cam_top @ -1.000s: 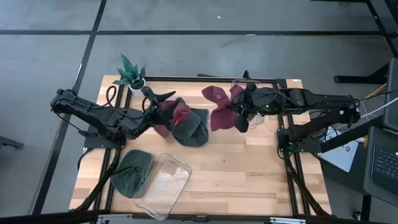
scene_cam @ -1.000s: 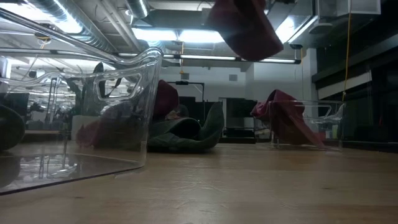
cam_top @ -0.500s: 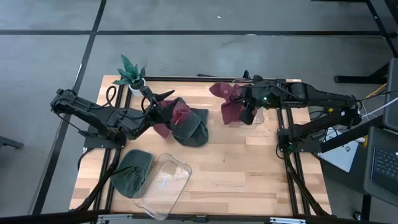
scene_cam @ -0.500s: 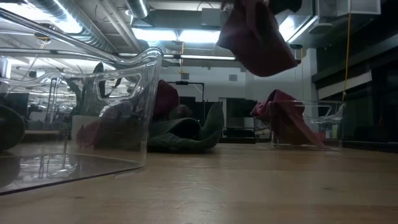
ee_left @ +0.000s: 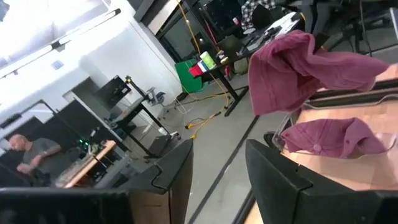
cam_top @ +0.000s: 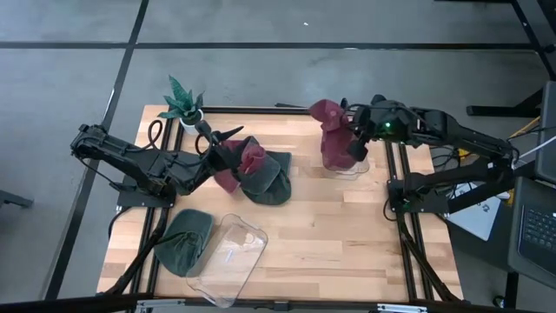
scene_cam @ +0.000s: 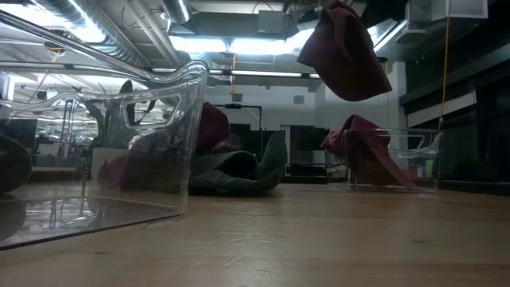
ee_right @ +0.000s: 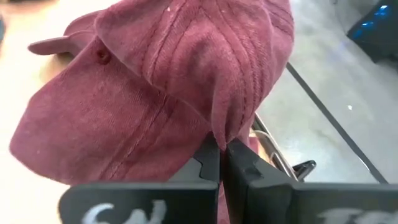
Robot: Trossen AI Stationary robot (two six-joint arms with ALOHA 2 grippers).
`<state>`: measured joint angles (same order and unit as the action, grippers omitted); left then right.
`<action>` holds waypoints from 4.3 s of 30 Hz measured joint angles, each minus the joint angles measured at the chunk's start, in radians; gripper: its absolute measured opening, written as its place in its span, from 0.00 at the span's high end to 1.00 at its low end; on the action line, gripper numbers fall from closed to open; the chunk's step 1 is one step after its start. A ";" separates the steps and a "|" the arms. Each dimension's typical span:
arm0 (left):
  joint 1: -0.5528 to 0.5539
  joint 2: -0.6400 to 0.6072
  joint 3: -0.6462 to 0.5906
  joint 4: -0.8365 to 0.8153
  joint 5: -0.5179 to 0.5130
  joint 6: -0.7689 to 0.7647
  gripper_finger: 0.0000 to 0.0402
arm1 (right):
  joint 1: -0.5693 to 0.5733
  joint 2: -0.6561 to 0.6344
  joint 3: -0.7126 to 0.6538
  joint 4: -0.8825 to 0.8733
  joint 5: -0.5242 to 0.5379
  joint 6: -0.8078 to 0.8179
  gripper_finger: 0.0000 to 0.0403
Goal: Pick & Place hat
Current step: Put the bottom red cap into the top transparent bin
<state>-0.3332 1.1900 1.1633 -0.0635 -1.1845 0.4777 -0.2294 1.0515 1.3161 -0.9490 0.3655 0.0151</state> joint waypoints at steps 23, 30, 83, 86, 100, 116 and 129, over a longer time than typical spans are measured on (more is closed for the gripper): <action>0.000 0.000 0.000 0.000 0.000 -0.123 0.64 | -0.204 -0.172 -0.436 0.282 -0.081 -0.014 0.99; 0.000 0.000 0.000 0.000 0.000 -0.125 0.64 | -0.249 -0.172 -0.529 0.392 -0.156 0.017 0.99; 0.000 0.000 0.000 0.000 0.000 -0.129 0.64 | -0.265 -0.234 -0.499 0.295 -0.048 0.197 0.99; 0.000 0.000 0.000 0.000 0.000 -0.158 0.64 | -0.265 -0.234 -0.542 0.330 -0.088 0.194 0.99; 0.000 0.000 0.000 0.001 0.000 -0.207 0.64 | -0.265 -0.236 -0.663 0.408 -0.156 0.198 0.99; 0.000 0.000 0.000 0.000 0.000 -0.206 0.64 | -0.265 -0.236 -0.669 0.328 -0.333 0.006 0.99; 0.000 0.000 0.000 0.000 0.000 -0.206 0.64 | -0.265 -0.229 -0.669 0.347 -0.334 -0.059 0.93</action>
<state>-0.3332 1.1903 1.1633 -0.0631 -1.1843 0.2722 -0.4942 0.8227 0.6472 -0.6019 0.0315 -0.0442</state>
